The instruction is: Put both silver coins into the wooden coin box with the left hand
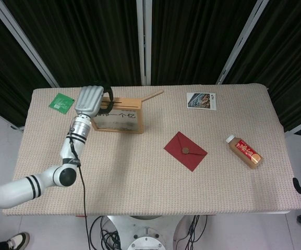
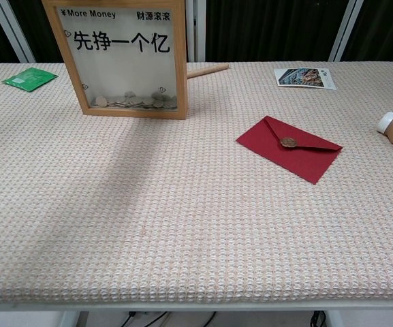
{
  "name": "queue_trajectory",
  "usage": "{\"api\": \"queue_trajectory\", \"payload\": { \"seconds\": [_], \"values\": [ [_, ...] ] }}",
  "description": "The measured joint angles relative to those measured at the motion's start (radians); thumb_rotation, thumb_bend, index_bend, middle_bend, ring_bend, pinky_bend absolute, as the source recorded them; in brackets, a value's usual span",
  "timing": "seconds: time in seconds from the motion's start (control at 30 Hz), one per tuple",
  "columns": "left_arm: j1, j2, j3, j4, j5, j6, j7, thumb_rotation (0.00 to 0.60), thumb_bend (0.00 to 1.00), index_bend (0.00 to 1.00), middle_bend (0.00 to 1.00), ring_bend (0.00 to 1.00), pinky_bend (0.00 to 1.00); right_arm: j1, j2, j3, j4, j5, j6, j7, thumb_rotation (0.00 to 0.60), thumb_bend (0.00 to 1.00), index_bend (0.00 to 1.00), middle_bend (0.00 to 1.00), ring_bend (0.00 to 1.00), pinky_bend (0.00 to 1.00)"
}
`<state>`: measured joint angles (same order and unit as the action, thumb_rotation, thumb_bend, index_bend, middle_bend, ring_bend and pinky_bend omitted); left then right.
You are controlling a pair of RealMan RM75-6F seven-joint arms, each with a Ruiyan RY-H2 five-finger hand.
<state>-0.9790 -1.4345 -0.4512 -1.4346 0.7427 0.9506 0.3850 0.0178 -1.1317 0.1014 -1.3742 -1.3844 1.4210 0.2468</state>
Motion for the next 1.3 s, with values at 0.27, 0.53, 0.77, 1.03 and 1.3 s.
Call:
{"api": "queue_trajectory", "payload": {
  "seconds": [0.27, 0.53, 0.77, 1.03, 1.3],
  "values": [
    [-0.004, 0.007, 0.02, 0.003, -0.024, 0.0, -0.01, 0.6, 0.49, 0.64, 0.32, 0.18, 0.29, 0.0, -0.001, 0.001, -0.001, -0.002, 0.004, -0.003, 0.6, 0.3, 0.0, 0.0, 0.0, 0.0],
    [-0.004, 0.011, 0.03, 0.002, 0.007, 0.005, -0.039, 0.6, 0.45, 0.19, 0.28, 0.18, 0.28, 0.0, 0.0, 0.003, -0.004, 0.001, 0.002, -0.005, 0.6, 0.3, 0.0, 0.0, 0.0, 0.0],
    [0.005, 0.016, 0.04, -0.001, 0.072, 0.049, -0.061, 0.6, 0.42, 0.14, 0.26, 0.18, 0.25, -0.001, 0.007, 0.005, -0.016, -0.006, 0.012, -0.004, 0.6, 0.3, 0.0, 0.0, 0.0, 0.0],
    [0.046, 0.06, 0.034, -0.106, 0.139, 0.136, -0.096, 0.6, 0.37, 0.21, 0.27, 0.18, 0.27, -0.002, 0.013, 0.005, -0.037, -0.015, 0.025, -0.017, 0.6, 0.3, 0.0, 0.0, 0.0, 0.0],
    [0.197, 0.195, 0.154, -0.329, 0.428, 0.345, -0.036, 0.6, 0.37, 0.34, 0.28, 0.17, 0.24, 0.002, 0.007, -0.007, -0.013, -0.07, 0.045, 0.015, 0.6, 0.31, 0.0, 0.0, 0.0, 0.0]
  ]
}}
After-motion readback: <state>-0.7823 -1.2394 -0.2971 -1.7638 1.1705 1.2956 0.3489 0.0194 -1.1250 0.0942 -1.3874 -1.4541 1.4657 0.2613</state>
